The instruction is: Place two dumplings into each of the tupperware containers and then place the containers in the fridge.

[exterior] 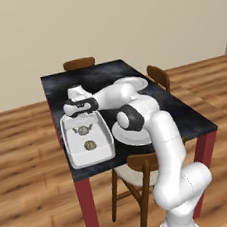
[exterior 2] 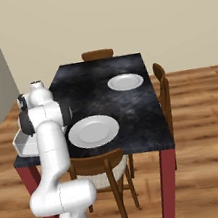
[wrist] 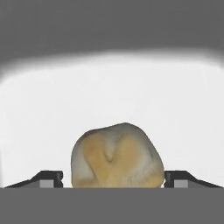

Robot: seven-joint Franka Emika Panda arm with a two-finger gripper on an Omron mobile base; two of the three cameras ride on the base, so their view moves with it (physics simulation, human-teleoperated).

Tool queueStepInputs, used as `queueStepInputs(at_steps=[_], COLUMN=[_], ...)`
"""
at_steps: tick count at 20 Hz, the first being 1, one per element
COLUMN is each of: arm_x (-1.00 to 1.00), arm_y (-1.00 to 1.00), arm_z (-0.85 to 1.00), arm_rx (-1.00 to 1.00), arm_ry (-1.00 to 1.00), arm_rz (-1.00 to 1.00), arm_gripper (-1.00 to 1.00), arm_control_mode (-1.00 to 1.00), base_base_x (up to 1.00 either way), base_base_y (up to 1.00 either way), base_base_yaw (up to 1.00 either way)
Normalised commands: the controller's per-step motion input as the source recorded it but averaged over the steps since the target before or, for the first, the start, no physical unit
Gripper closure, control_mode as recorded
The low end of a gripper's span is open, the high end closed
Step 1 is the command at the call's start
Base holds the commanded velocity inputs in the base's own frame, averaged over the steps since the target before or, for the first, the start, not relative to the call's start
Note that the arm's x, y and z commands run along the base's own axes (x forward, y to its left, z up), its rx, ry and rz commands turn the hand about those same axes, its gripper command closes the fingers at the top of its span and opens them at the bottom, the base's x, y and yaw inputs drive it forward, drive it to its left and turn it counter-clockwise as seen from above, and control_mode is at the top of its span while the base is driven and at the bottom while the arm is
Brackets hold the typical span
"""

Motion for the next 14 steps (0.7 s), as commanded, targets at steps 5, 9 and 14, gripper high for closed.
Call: queueStepInputs(at_steps=[5, 9, 14], arm_x=[-0.09, -0.17, -0.31], arm_y=[0.0, -0.04, -0.04], arm_z=[0.25, 0.46, 0.51], arm_rx=[0.0, 0.0, 0.0], arm_ry=[0.01, 0.0, 0.0], arm_rz=[0.0, 0.0, 0.0], arm_gripper=[-1.0, -1.0, -1.0], arm_control_mode=[-1.0, -1.0, -1.0], base_base_x=[0.0, 0.0, 0.0], base_base_y=[0.0, 0.0, 0.0], base_base_yaw=[0.0, 0.0, 0.0])
